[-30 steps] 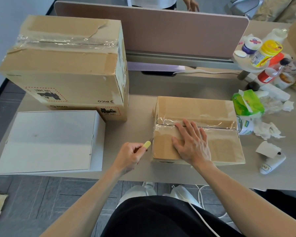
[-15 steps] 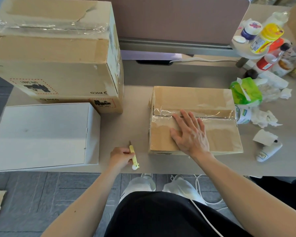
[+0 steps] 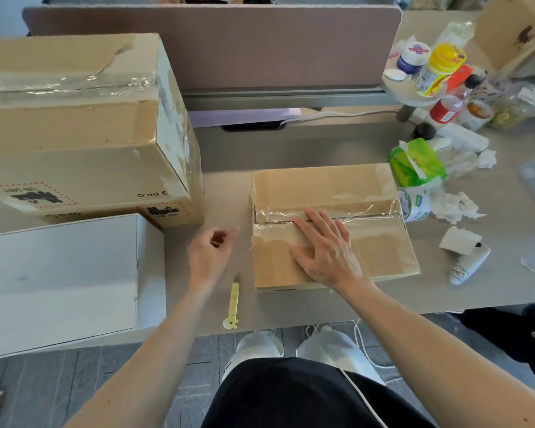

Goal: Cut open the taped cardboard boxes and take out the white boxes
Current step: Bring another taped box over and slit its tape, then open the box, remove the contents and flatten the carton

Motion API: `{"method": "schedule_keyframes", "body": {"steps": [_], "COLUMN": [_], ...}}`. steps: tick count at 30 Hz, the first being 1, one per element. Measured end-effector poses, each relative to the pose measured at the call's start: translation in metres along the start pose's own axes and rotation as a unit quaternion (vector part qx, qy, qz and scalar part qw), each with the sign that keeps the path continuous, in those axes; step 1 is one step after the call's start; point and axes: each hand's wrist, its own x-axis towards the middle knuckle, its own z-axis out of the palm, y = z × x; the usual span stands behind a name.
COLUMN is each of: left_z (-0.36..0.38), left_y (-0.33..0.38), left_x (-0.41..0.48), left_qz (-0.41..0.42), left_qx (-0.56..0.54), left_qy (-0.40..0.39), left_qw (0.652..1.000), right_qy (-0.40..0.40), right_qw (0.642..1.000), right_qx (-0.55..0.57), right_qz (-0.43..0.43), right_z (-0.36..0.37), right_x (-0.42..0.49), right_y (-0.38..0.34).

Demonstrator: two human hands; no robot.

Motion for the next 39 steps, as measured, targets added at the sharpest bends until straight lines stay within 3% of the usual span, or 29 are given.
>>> {"method": "schedule_keyframes", "body": {"steps": [2,5,7,9,11,16,22,26,35,37,39], "left_z": [0.004,0.031,0.053,0.067,0.072,0.072,0.072,0.073,0.084,0.09,0.093], "left_y": [0.04,0.092,0.11,0.116,0.119,0.127,0.129,0.131,0.159,0.165,0.169], "left_x": [0.029,0.069,0.078,0.082,0.085,0.09,0.09,0.092,0.113,0.118,0.12], "left_qz": [0.11,0.241,0.266,0.277,0.287,0.286,0.289,0.295,0.3,0.306,0.309], "left_qx": [-0.006,0.14,0.287,0.395,0.428,0.447,0.458,0.463,0.454,0.46,0.464], "left_qy": [0.0,-0.126,-0.212,-0.24,-0.235,-0.25,-0.249,-0.251,-0.251,-0.252,-0.264], "left_qw": [0.994,0.952,0.895,0.843,0.824,0.81,0.803,0.797,0.801,0.794,0.787], "right_qy": [-0.017,-0.048,-0.038,-0.041,-0.055,-0.099,-0.124,-0.087,0.079,0.08,0.012], "right_qw": [0.999,0.995,0.996,0.994,0.992,0.987,0.987,0.994,0.997,0.997,0.999], "right_qx": [0.041,0.074,0.048,0.001,-0.038,-0.079,-0.055,-0.031,-0.008,-0.006,-0.014], "right_qz": [0.007,0.036,0.069,0.099,0.106,0.098,0.085,0.063,-0.016,0.001,0.039], "right_z": [-0.009,-0.026,-0.037,-0.049,-0.058,-0.064,-0.068,-0.082,-0.128,-0.135,-0.143], "right_x": [0.003,0.005,0.001,0.0,0.004,0.019,0.033,0.029,-0.004,-0.015,-0.033], "right_y": [0.006,0.021,0.032,0.039,0.042,0.04,0.033,0.027,0.035,0.033,0.032]}}
